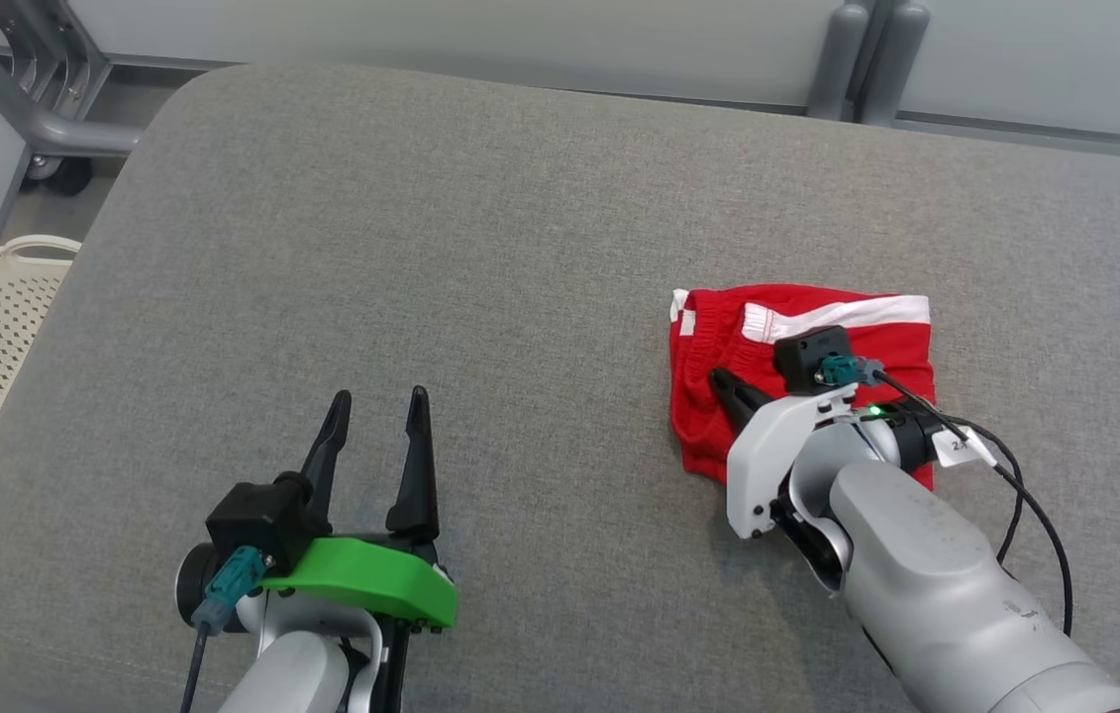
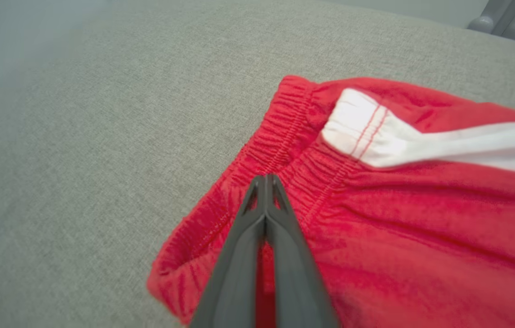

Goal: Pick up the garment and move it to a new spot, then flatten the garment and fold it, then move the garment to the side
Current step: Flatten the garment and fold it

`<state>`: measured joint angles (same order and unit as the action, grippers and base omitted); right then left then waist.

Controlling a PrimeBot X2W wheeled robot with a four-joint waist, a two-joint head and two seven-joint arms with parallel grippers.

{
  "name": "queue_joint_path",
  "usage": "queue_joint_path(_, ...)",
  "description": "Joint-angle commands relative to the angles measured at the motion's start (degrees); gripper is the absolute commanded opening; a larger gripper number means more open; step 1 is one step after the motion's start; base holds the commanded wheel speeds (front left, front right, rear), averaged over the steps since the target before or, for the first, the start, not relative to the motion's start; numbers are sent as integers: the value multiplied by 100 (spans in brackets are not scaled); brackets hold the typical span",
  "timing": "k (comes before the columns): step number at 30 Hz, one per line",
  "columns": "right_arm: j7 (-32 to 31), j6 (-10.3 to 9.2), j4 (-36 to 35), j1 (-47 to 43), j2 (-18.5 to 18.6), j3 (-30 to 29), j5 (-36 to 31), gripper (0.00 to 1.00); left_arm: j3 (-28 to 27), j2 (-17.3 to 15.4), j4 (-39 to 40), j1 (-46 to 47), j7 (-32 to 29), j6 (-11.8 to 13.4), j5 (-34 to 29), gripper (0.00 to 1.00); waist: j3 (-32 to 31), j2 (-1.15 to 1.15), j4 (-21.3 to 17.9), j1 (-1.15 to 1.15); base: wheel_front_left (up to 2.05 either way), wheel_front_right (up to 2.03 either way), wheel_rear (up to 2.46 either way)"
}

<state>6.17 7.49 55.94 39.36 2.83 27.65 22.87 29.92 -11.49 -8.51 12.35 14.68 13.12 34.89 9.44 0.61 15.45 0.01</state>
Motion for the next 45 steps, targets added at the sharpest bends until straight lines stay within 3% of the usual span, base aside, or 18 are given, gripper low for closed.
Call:
queue_joint_path(1, 35, 0, 94, 21, 15, 139, 57, 0, 9, -21, -19, 45, 13, -12, -46, 100, -21, -61, -12, -1, 0, 0, 0)
queue_joint_path(15, 505, 0, -44, 181, 17, 503, 421, 0, 27, -125, -2, -78, -33, 47, -10, 100, -224, -61, -341, -1, 0, 0, 0)
queue_joint_path(23, 785, 0, -197, 230, 18, 136, 317, 0, 53, -181, 119, -175, -65, 101, -32, 100, -417, -61, -623, -1, 0, 0, 0)
queue_joint_path(24, 814, 0, -171, 239, 18, 38, 248, 13, 54, -191, 144, -191, -71, 112, -37, 100, -440, -61, -657, -1, 0, 0, 0)
queue_joint_path(26, 837, 0, -124, 245, 17, -170, 112, 60, 48, -213, 183, -219, -70, 143, -36, 100, -475, -61, -729, -1, 0, 0, 0)
queue_joint_path(27, 853, 0, -111, 238, 18, -287, 21, 99, 44, -227, 197, -233, -72, 144, -35, 100, -494, -61, -763, -1, 0, 0, 0)
queue_joint_path(36, 875, 0, -167, -161, 277, -1250, -487, 100, 74, -239, 366, -327, -87, 220, -22, 100, -581, -61, -968, -1, 0, 0, 0)
queue_joint_path(45, 348, 0, -541, -546, 438, -1654, -550, 100, 92, -274, 448, -317, -102, 242, -11, 100, -490, -61, -1045, -1, 0, 0, 0)
